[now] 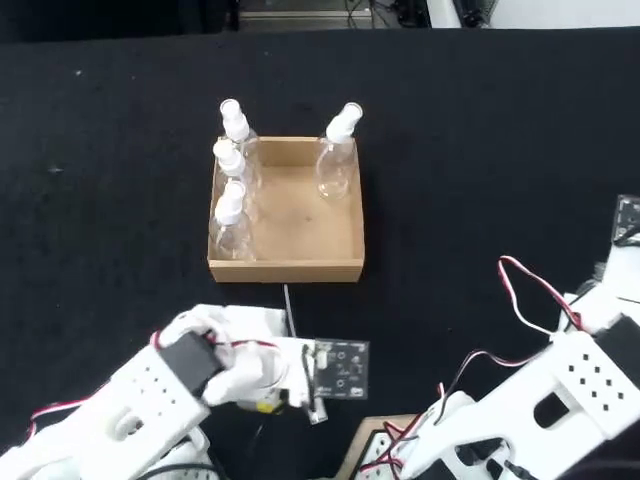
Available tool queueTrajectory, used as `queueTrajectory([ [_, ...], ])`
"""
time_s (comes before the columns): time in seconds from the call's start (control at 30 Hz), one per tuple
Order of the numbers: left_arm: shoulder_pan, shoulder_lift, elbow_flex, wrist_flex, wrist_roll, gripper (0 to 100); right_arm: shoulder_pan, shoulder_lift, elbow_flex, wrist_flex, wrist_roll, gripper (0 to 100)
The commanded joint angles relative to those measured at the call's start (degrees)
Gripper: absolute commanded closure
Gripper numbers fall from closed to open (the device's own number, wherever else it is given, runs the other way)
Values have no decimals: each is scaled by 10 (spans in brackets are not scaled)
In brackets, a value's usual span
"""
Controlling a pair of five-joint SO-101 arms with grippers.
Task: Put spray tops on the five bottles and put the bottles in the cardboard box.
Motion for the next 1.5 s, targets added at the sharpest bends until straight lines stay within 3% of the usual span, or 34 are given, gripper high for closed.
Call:
queueTrajectory([
  [0.0, 7, 112, -51, -47, 27, 707, 14, -16, -30, 3, 8, 987],
  [0.3, 58, 173, -86, -62, 34, 706, 15, -16, -30, 3, 9, 987],
  [0.7, 64, 186, -44, -135, 42, 706, 130, -15, -25, -55, 37, 987],
  [1.47, 95, 421, -131, -186, 51, 708, 134, 182, -113, -49, 61, 988],
])
